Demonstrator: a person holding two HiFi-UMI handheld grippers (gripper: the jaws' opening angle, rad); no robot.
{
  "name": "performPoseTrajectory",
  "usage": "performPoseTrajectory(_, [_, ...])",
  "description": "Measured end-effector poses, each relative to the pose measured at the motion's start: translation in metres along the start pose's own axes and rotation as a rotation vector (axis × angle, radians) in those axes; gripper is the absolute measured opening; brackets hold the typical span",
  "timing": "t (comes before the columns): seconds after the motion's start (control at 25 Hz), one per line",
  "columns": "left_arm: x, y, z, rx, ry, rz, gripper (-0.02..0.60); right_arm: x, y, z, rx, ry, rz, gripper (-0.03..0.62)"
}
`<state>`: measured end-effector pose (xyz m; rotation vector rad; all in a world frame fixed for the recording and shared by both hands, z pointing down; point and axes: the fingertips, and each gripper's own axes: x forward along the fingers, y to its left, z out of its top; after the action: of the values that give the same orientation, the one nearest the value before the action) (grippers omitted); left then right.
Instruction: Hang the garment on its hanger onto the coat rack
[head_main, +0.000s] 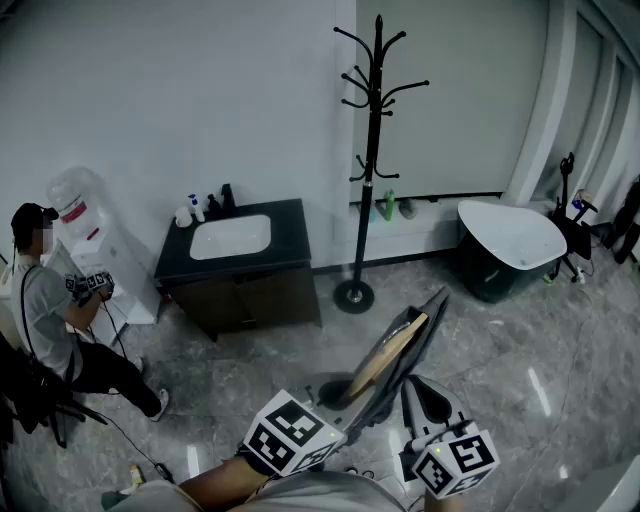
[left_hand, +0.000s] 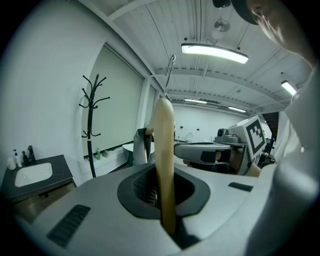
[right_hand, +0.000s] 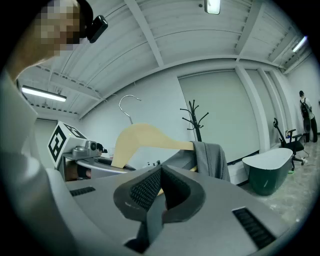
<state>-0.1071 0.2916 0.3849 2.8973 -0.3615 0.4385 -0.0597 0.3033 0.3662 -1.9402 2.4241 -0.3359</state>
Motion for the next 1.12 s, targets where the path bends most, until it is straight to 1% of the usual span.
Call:
performPoseTrajectory(0.32, [-0.002,-0.003,0.002,0.008,0.001,0.005,0.009,-0.004,0.003,0.002,0.0,-0.003,0.008,0.014])
performPoseTrajectory(0.52, [0.0,-0.004,0.003,0.019,0.003,0.014,0.009,-0.004,0.006,0.002,0.028,-0.013,0.051,0.014])
performPoseTrajectory(0.8, [0.003,-0.003,0.006,0.027,0.001,0.026,0.009,-0.006,-0.001,0.005,0.029,-0.026,0.061,0.015])
performPoseTrajectory(1.12, [0.021,0.0,0.011,0.014,0.003,0.08,0.009,-0.012,-0.021,0.008,0.032,-0.025,0.109,0.015])
